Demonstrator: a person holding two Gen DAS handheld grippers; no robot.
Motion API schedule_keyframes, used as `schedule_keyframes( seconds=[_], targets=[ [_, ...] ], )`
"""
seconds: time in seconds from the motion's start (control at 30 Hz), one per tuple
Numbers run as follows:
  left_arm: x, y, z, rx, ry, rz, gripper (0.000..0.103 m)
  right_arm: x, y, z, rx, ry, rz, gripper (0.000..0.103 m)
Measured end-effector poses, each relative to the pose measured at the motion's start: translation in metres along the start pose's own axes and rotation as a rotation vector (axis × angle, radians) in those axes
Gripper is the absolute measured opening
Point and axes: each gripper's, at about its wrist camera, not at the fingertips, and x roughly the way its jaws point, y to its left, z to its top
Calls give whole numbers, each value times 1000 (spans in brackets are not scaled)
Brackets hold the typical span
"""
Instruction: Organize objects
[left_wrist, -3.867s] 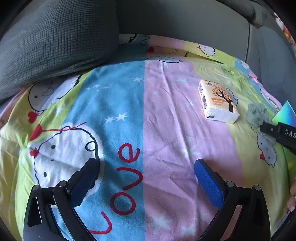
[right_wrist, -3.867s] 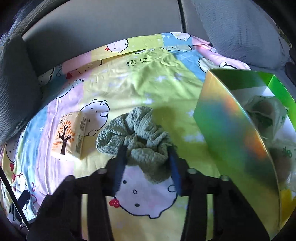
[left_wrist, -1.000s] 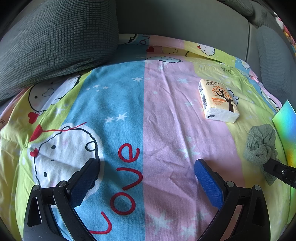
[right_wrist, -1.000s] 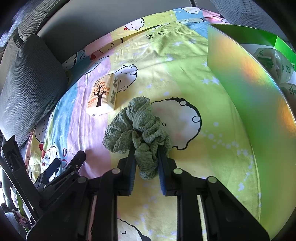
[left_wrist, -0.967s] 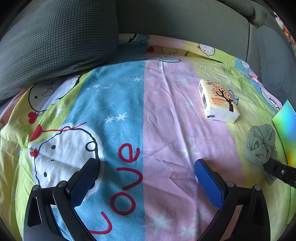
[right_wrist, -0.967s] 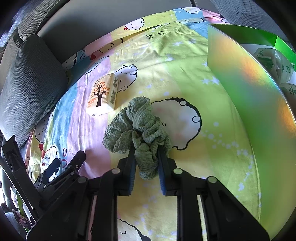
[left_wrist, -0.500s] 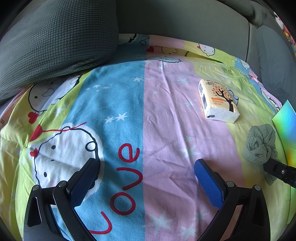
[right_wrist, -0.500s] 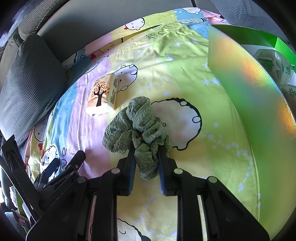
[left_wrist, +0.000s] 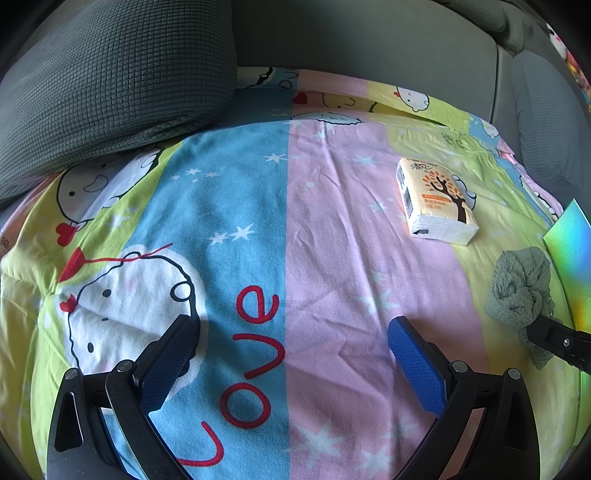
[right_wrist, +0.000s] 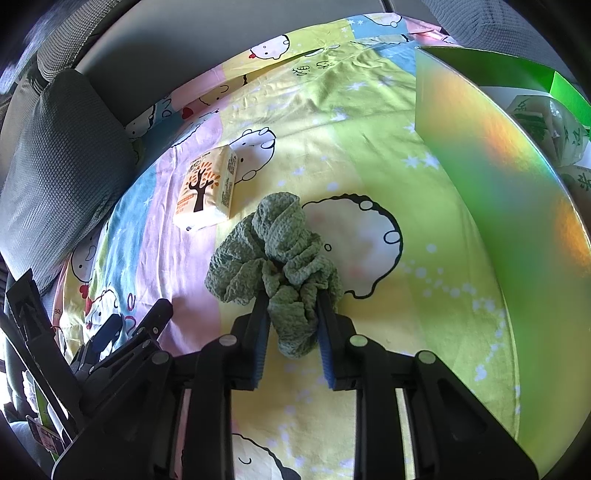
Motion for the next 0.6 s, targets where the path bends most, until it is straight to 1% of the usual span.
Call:
schedule_keyframes(
  seconds=[0.27,0.43,0.6],
  targets=[
    [0,0,0,0,0,0,102,1,1,0,-7,1,-7,25],
    [0,0,0,0,0,0,102,1,2,0,-9,2,-2,30],
    [0,0,0,0,0,0,103,0,4,-1,-10,3,-4,32]
  ],
)
